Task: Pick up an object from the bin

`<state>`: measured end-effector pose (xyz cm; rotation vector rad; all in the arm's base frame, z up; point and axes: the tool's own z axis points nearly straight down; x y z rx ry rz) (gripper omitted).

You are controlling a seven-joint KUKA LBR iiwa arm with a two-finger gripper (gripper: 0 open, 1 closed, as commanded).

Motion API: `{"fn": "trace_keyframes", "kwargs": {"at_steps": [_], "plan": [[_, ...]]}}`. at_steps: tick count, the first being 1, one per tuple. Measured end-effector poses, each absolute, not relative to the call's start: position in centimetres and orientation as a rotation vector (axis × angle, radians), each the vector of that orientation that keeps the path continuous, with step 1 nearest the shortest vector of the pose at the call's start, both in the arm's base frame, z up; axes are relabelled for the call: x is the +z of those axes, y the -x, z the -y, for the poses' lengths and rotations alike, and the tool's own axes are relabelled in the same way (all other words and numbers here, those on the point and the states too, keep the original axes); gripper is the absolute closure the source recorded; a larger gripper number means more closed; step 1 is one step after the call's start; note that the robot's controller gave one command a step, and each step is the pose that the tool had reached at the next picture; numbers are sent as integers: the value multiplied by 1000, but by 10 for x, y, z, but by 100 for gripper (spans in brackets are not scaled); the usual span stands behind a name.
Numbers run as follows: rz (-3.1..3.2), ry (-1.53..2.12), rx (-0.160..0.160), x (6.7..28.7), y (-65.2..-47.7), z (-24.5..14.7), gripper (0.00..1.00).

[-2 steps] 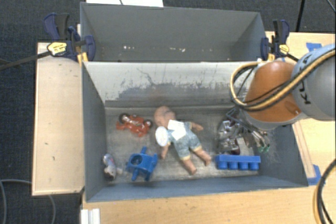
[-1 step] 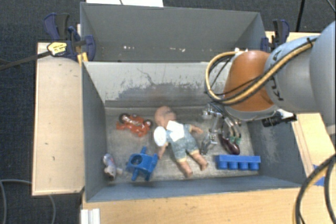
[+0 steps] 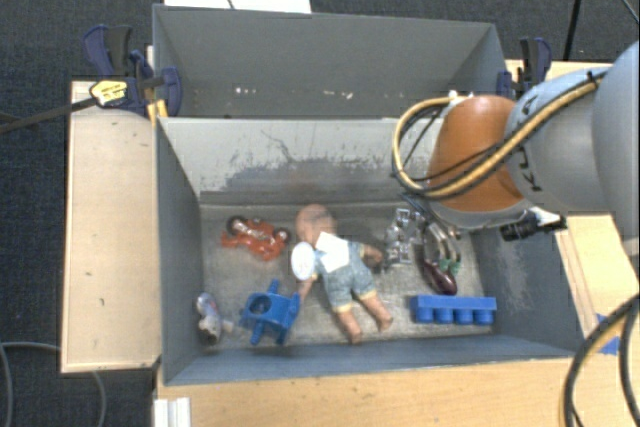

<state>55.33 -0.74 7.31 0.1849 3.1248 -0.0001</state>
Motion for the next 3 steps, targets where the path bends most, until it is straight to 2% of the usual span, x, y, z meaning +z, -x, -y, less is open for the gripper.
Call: {"fn": "trace_keyframes", "kwargs": {"at_steps": [1,2,3], "plan": [[-3125,-184,0,73,-553,7,100],[-3135,-231,1,169,-547,9,0],[-3125,-239,1,197,-548,10,0]]}}
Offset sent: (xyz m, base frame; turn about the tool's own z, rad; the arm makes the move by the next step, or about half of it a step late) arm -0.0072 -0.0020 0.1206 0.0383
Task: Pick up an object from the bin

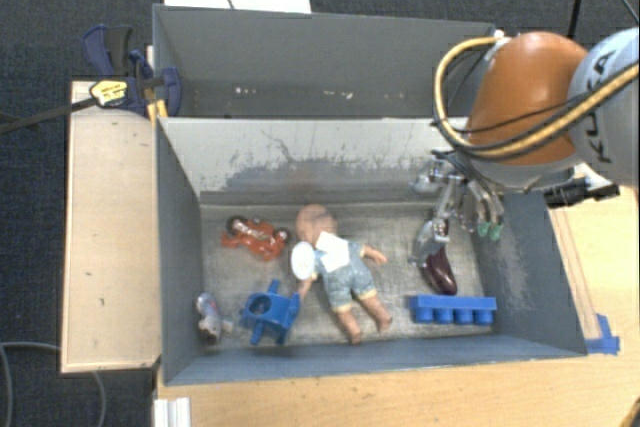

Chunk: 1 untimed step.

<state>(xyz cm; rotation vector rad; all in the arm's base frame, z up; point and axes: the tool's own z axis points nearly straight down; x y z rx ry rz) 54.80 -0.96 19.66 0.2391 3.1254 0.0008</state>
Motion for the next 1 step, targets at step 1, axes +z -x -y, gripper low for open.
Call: {"fn": "trace_keyframes", "kwargs": {"at_steps": [1], "plan": [[-3127,-241,0,195,-548,10,0]]}}
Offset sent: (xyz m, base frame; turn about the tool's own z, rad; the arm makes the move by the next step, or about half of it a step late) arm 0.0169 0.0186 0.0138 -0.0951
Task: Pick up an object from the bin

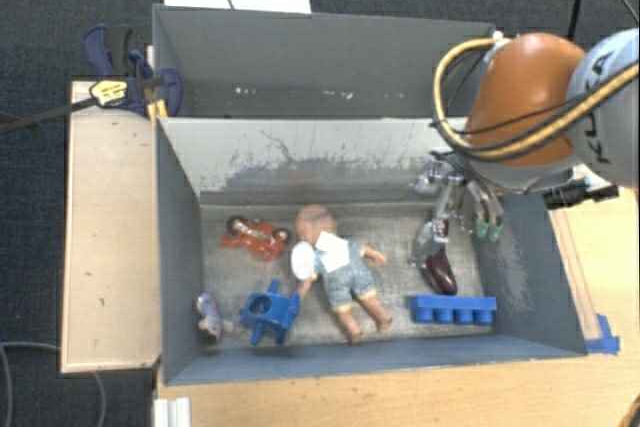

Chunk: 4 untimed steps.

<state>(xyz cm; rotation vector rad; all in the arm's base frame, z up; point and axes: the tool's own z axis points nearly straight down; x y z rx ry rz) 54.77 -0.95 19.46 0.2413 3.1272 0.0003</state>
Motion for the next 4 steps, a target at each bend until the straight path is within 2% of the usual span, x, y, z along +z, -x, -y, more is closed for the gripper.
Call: {"fn": "trace_keyframes", "kwargs": {"at_steps": [1,2,3,4], "plan": [[-3127,-303,1,171,-552,3,0],[-3114,-303,2,138,-552,0,0],[-3127,-233,2,73,-569,-2,100],[-3127,-232,2,73,-569,-2,100]]}}
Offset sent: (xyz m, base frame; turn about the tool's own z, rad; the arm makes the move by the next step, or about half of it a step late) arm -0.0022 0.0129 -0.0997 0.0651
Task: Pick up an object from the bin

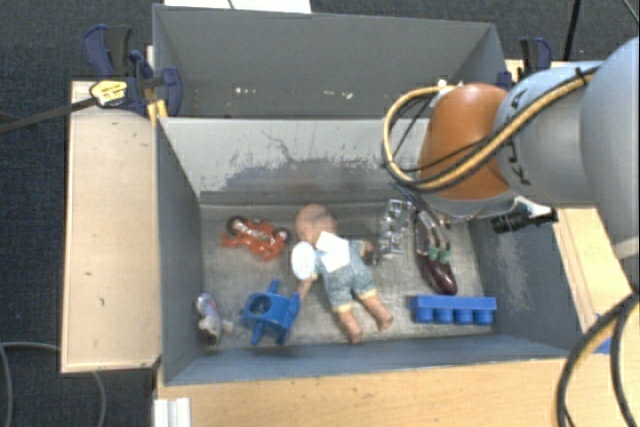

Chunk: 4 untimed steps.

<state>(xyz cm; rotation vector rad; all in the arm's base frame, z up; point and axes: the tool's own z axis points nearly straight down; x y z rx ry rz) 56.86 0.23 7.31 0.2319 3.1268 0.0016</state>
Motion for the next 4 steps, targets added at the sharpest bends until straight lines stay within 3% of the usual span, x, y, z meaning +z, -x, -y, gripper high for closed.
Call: {"fn": "trace_keyframes", "kwargs": {"at_steps": [1,2,3,4], "plan": [[-3130,-309,0,123,-555,-2,100],[-3114,-355,2,154,-572,3,100],[-3127,-336,-1,187,-559,-9,100],[-3125,-337,0,247,-566,-19,100]]}}
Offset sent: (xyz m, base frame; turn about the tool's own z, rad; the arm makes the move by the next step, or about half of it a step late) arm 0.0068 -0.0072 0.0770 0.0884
